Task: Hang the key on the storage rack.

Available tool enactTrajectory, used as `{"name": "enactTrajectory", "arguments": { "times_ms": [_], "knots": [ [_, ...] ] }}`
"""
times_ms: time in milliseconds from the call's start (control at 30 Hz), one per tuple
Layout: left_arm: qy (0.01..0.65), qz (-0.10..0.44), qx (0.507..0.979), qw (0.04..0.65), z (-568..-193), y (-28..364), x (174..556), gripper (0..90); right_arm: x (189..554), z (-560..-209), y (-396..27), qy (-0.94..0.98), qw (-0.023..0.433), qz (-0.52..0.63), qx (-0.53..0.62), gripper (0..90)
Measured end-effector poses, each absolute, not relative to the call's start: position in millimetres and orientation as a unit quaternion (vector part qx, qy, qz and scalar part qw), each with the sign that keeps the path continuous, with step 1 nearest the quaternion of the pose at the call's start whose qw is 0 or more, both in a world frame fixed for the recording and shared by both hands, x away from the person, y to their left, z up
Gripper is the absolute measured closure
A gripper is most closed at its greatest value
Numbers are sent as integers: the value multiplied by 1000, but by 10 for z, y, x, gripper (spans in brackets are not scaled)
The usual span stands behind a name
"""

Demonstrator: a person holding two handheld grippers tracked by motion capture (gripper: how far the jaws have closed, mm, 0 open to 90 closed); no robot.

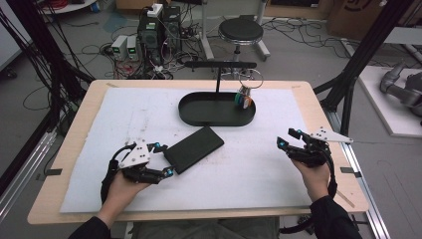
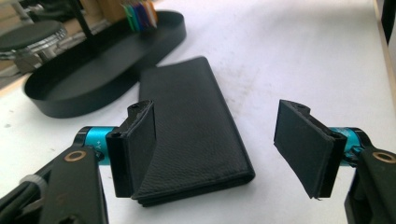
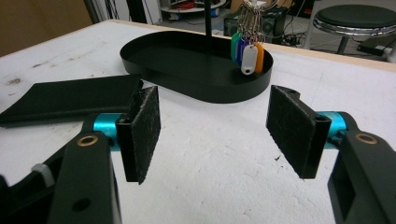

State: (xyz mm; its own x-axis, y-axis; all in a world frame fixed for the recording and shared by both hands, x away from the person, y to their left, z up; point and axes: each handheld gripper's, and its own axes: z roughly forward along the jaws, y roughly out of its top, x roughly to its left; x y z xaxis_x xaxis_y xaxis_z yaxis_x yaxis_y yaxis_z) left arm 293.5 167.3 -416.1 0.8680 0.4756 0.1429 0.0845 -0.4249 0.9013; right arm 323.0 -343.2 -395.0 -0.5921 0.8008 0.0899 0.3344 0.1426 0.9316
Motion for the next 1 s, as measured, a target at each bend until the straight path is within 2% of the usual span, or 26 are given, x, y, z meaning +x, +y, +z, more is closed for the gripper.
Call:
{"name": "enactTrajectory", "arguments": {
  "times_ms": [233,433,633,1000],
  "knots": [
    [150,196,848,468,-4288,1513,2959,319,3227,-3952,-3460,721,220,524,397,362],
    [158,204,859,443,-4373,1391,2984,326,3230,-3962,-3480,719,222,524,399,367],
    [163,202,868,423,-4442,1361,3011,414,3228,-3966,-3501,719,223,524,399,368],
    [138,234,878,395,-4509,1306,2993,443,3228,-3971,-3498,720,223,523,399,373]
  ]
}}
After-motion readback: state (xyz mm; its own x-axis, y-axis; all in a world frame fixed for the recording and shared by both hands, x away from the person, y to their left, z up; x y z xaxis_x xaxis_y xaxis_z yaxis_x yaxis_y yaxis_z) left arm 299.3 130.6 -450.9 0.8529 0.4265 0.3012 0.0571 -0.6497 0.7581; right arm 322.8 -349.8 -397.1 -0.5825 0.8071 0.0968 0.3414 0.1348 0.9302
